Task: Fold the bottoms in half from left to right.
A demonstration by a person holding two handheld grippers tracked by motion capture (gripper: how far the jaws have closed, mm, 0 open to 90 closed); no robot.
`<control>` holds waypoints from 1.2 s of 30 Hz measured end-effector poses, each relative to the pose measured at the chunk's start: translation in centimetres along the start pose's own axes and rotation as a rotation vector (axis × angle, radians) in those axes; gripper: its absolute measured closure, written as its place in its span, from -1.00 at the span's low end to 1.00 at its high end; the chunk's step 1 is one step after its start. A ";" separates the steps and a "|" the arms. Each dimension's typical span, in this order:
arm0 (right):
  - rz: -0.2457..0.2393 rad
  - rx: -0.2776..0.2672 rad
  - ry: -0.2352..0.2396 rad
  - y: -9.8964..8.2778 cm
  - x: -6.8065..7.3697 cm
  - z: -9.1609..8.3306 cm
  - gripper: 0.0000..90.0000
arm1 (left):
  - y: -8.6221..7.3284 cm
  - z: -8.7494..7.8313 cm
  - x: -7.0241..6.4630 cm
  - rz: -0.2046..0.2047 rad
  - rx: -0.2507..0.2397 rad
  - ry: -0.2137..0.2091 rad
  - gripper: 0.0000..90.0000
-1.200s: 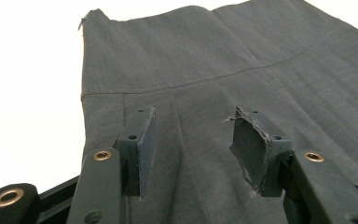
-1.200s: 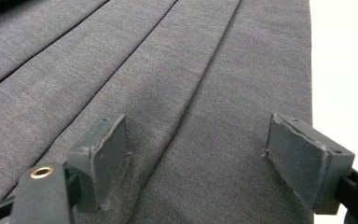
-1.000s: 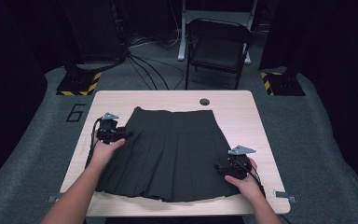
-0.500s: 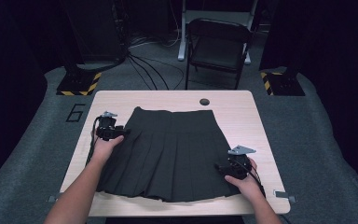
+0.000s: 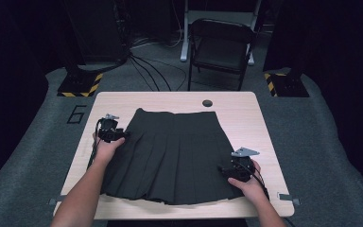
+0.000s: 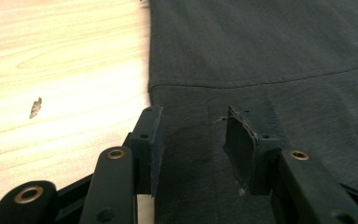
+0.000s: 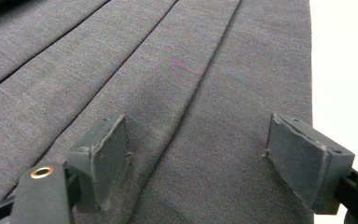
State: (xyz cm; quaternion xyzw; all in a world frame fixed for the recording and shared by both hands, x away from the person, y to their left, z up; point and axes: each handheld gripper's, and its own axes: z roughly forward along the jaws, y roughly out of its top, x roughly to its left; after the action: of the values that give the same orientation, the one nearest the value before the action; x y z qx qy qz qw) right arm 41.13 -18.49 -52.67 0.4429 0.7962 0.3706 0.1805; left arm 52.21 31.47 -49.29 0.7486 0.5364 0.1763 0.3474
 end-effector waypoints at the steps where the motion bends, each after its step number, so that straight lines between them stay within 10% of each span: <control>1: 0.000 0.000 0.000 0.0 0.0 0.0 -0.56 | 0.0 0.0 0.2 0.020 0.020 -0.001 0.26; 36: -0.003 -0.001 0.001 0.0 0.0 0.0 -0.56 | -0.5 2.6 -0.2 -0.038 0.022 0.007 0.05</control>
State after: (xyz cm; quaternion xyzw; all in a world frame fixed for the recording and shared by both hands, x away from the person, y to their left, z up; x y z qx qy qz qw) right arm 41.16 -18.52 -52.67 0.4416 0.7966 0.3711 0.1808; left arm 53.44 30.51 -51.43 0.7415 0.5537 0.1666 0.3404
